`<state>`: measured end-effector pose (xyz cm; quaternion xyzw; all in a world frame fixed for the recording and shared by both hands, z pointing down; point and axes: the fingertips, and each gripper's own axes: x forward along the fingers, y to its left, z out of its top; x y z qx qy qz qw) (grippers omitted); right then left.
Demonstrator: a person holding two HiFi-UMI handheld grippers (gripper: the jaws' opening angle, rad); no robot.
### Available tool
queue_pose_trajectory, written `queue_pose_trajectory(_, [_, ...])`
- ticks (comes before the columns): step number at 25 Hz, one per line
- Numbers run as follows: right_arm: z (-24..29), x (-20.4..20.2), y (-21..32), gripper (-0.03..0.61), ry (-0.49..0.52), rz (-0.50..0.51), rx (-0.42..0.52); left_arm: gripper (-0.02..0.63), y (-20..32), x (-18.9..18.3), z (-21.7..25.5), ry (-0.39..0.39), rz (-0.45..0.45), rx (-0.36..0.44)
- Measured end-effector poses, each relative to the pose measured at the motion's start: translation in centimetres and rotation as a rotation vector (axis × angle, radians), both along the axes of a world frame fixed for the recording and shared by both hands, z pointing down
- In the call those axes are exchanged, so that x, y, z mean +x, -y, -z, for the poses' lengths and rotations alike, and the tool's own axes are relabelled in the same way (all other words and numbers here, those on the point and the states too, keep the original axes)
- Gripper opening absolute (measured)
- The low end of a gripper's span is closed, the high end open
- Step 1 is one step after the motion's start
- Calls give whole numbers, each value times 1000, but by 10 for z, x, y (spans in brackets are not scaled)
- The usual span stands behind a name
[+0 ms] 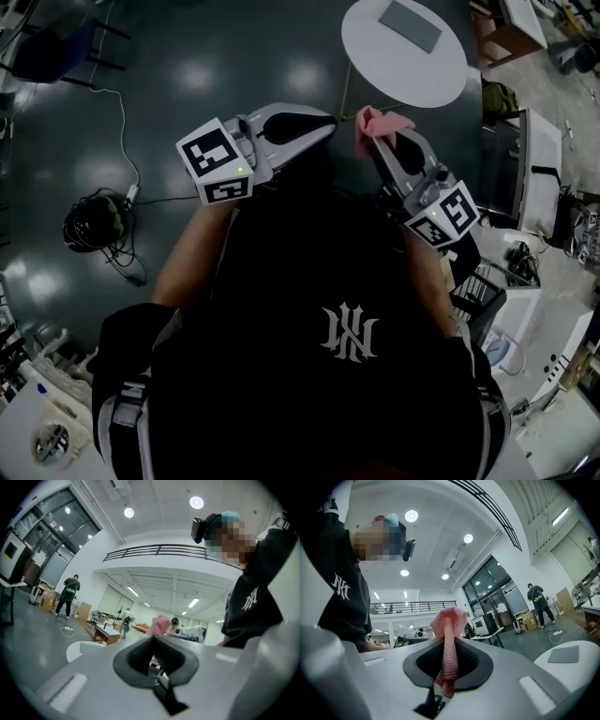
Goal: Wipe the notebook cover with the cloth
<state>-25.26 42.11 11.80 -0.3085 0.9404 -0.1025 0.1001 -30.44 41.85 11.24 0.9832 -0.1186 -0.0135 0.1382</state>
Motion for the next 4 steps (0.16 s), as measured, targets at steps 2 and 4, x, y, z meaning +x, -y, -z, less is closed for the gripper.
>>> queue_pose_trajectory(2, [0,2,2,34,6,2,-2,2,-1,1,1,11,11,16])
queue_pose_trajectory(4, [-1,7,5,34,11,2,-4,2,-1,3,2,23,20,34])
